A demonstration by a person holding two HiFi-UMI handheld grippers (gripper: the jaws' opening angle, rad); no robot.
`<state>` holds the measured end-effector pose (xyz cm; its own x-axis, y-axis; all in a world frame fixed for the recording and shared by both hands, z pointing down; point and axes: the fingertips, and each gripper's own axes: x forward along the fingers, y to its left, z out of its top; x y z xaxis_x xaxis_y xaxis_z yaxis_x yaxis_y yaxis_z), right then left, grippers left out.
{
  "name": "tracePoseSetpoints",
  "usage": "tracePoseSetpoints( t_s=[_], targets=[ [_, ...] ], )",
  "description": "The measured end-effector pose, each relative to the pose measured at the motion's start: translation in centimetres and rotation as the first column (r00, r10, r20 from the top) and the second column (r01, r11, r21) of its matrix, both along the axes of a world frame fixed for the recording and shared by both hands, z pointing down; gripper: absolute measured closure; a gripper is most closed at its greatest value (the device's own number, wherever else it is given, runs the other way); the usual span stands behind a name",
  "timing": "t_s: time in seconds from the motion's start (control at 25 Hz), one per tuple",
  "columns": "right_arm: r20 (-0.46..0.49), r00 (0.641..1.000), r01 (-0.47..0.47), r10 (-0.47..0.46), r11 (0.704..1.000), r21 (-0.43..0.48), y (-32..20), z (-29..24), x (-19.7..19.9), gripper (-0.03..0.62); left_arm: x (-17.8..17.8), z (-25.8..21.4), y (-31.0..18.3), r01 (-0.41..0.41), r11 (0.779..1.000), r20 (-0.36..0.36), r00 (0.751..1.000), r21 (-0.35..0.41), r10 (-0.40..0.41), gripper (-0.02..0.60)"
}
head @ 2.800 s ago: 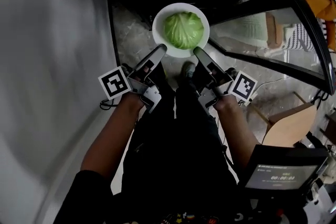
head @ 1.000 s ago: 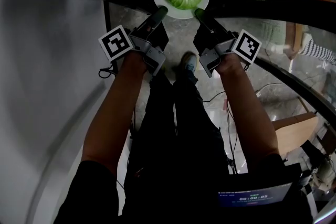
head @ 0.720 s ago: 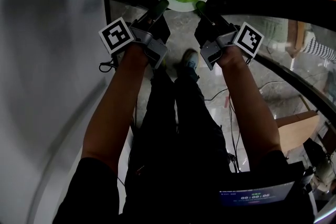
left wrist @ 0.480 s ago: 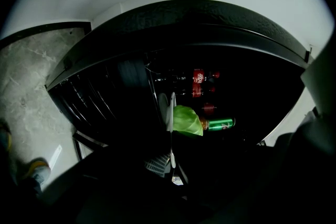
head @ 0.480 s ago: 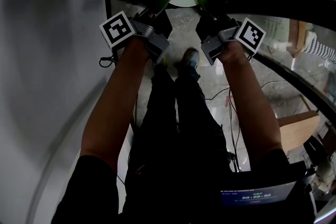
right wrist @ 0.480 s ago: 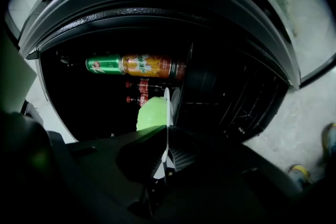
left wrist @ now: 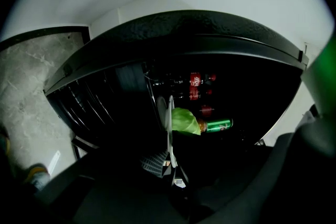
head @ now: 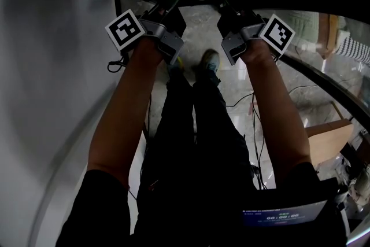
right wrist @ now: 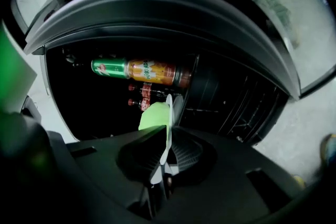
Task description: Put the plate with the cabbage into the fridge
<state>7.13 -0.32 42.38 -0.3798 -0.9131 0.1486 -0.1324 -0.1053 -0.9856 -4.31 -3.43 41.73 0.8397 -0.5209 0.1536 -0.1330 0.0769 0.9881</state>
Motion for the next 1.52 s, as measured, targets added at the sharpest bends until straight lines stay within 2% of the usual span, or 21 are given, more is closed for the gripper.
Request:
tracePoseSetpoints(
  t_s=[0.12, 0.2, 0.24, 0.32, 0.4, 0.48, 0.6, 0.68, 0.72, 0.8, 0.88, 1.0, 1.2, 1.4, 1.52],
  targets=[
    [-0.095, 0.995, -0.002, 0.003, 1.000, 0.010, 0.4, 0.1, 0.9, 0.579, -0.8, 0.4, -0.1, 0.007, 1.000, 0.016, 1.000, 0.027, -0.007, 0.569],
    [-0.238, 0.971, 0.013, -0.002, 0.999, 0.043, 0.7, -0.5, 1.4, 0.579, -1.2, 0.2, 0.1, -0.006, 0.997, 0.062, 0.998, 0.076, 0.001, 0.569],
    [-0.331, 0.944, 0.029, -0.008, 0.998, 0.058, 1.0, -1.0, 1.5, 0.579, -1.4, 0.0, 0.3, -0.027, 0.993, 0.114, 0.993, 0.118, 0.014, 0.569],
    [-0.520, 0.854, 0.083, -0.034, 0.994, 0.072, 1.5, -1.8, 1.4, 0.579, -1.8, -0.7, 0.6, -0.096, 0.970, 0.255, 0.966, 0.225, 0.037, 0.569],
    [-0.675, 0.735, 0.148, -0.063, 0.987, 0.069, 1.8, -2.3, 0.9, 0.579, -1.7, -1.7, 0.9, -0.180, 0.923, 0.377, 0.925, 0.339, 0.042, 0.571],
    [-0.785, 0.615, 0.204, -0.073, 0.977, 0.069, 1.9, -2.4, 0.3, 0.580, -1.3, -2.3, 1.1, -0.284, 0.853, 0.500, 0.866, 0.439, 0.031, 0.571],
    [-0.888, 0.455, 0.262, -0.062, 0.963, 0.067, 1.8, -2.3, -0.7, 0.588, -0.9, -2.3, 1.5, -0.419, 0.745, 0.646, 0.763, 0.520, -0.022, 0.572],
    [-0.928, 0.370, 0.290, -0.050, 0.955, 0.064, 1.8, -2.0, -1.4, 0.588, -1.0, -1.9, 1.6, -0.477, 0.689, 0.706, 0.705, 0.546, -0.072, 0.577],
    [-0.938, 0.343, 0.302, -0.047, 0.951, 0.063, 1.8, -1.9, -1.7, 0.588, -0.9, -1.8, 1.7, -0.504, 0.663, 0.728, 0.680, 0.554, -0.092, 0.577],
    [-0.946, 0.320, 0.322, -0.048, 0.945, 0.061, 1.8, -1.8, -2.3, 0.588, -0.5, -1.6, 1.8, -0.548, 0.624, 0.757, 0.643, 0.558, -0.112, 0.577],
    [-0.948, 0.313, 0.335, -0.053, 0.941, 0.058, 1.6, -1.6, -2.6, 0.588, -0.1, -1.4, 1.9, -0.583, 0.594, 0.778, 0.617, 0.554, -0.120, 0.577],
    [-0.951, 0.306, 0.334, -0.053, 0.941, 0.054, 1.4, -1.4, -2.8, 0.588, 0.4, -1.3, 2.0, -0.612, 0.564, 0.791, 0.598, 0.554, -0.128, 0.577],
    [-0.954, 0.296, 0.327, -0.047, 0.943, 0.055, 1.5, -1.3, -2.9, 0.588, 0.7, -0.8, 2.1, -0.633, 0.556, 0.808, 0.576, 0.539, -0.127, 0.577],
    [-0.961, 0.273, 0.347, -0.038, 0.936, 0.062, 1.2, -1.2, -2.9, 0.588, 0.9, -0.6, 1.8, -0.632, 0.552, 0.807, 0.575, 0.544, -0.136, 0.577],
    [-0.960, 0.276, 0.350, -0.041, 0.935, 0.061, 1.7, -1.1, -3.2, 0.588, 0.5, -0.4, 2.3, -0.642, 0.552, 0.816, 0.564, 0.532, -0.131, 0.577]
  ],
)
